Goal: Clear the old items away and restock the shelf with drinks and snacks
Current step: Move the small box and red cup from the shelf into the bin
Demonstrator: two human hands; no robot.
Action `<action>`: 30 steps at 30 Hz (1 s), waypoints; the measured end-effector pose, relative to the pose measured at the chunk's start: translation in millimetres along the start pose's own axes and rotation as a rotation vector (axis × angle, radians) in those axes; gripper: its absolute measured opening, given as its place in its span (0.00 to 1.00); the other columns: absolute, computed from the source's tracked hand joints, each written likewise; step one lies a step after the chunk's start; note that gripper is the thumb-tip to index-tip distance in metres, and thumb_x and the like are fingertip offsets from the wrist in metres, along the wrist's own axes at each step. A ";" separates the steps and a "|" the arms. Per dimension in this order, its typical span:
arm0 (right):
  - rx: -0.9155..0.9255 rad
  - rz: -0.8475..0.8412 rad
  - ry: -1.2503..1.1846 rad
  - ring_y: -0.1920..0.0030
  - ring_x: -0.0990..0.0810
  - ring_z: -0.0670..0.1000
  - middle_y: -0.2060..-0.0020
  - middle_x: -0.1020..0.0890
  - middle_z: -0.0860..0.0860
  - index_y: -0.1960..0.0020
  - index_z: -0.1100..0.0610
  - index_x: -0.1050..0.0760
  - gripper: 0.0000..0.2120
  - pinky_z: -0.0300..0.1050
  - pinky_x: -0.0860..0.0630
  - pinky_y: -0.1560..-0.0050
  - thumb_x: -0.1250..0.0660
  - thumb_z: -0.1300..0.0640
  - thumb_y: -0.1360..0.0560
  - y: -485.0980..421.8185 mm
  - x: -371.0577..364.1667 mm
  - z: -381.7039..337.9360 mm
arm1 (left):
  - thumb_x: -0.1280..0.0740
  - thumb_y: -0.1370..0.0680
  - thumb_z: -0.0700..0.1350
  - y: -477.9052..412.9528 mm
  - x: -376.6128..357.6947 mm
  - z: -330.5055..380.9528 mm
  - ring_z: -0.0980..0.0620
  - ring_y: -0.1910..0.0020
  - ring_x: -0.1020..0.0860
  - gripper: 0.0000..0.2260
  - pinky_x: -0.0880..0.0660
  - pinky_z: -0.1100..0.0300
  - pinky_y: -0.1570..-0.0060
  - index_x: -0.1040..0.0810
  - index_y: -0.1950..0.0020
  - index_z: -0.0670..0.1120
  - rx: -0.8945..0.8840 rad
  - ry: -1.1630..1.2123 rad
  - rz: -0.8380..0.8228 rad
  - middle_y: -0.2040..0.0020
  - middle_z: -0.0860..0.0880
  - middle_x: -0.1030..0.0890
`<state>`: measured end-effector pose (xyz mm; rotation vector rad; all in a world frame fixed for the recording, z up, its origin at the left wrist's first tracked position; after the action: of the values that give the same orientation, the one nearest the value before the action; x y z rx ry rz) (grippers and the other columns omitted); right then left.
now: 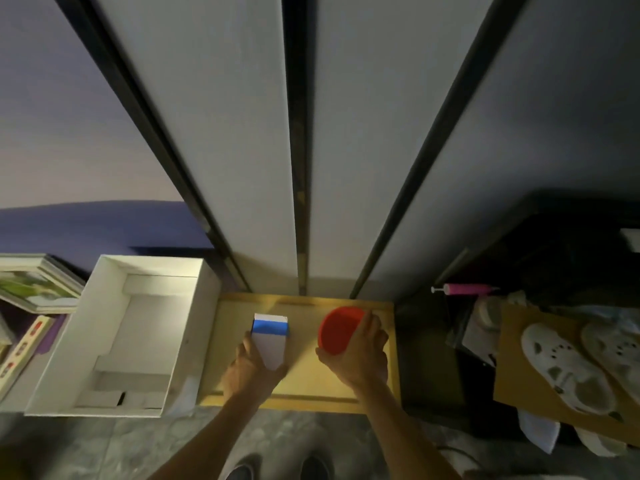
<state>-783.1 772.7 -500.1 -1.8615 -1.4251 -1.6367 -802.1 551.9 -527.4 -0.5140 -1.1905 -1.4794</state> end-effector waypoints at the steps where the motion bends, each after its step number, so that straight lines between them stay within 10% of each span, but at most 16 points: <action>1: 0.013 0.010 -0.002 0.26 0.33 0.58 0.23 0.39 0.52 0.17 0.52 0.57 0.70 0.53 0.18 0.41 0.23 0.22 0.42 0.2 1.2 0.4 | 0.20 0.38 0.69 -0.7 -0.6 -0.4 0.44 0.44 0.18 0.54 0.16 0.49 0.52 0.42 0.21 0.51 -0.004 0.002 0.006 0.38 0.48 0.22; 9: 0.157 0.110 -0.026 0.30 0.29 0.57 0.25 0.34 0.51 0.17 0.52 0.49 0.66 0.52 0.17 0.46 0.25 0.21 0.42 19.6 53.9 -25.9 | 0.24 0.37 0.60 12.9 55.4 16.3 0.50 0.55 0.20 0.43 0.23 0.58 0.64 0.37 0.26 0.55 -0.045 0.001 0.019 0.46 0.53 0.20; 20: 0.436 0.233 -0.049 0.28 0.31 0.60 0.23 0.37 0.53 0.17 0.57 0.51 0.69 0.56 0.20 0.42 0.23 0.23 0.42 74.0 171.6 -156.1 | 0.31 0.35 0.73 50.0 263.1 42.9 0.43 0.39 0.19 0.44 0.20 0.48 0.40 0.37 0.24 0.55 -0.161 0.144 0.213 0.39 0.49 0.20; 30: 0.809 0.173 -0.046 0.27 0.29 0.61 0.24 0.36 0.56 0.17 0.59 0.51 0.72 0.58 0.20 0.36 0.30 0.17 0.45 161.2 136.9 -331.1 | 0.27 0.33 0.72 112.2 402.4 -109.6 0.44 0.39 0.18 0.46 0.19 0.47 0.39 0.36 0.21 0.54 0.012 0.219 0.465 0.33 0.48 0.19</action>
<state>-868.4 516.3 -214.8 -1.4769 -1.5634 -0.7482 -785.7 279.1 -193.1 -0.5612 -0.8369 -1.0955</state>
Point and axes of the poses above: each hand's wrist, its own y-axis away from the middle knuckle, its own x-axis out of the back of the hand, z = x × y, the point moved 1 cm from there along -y, towards the middle knuckle
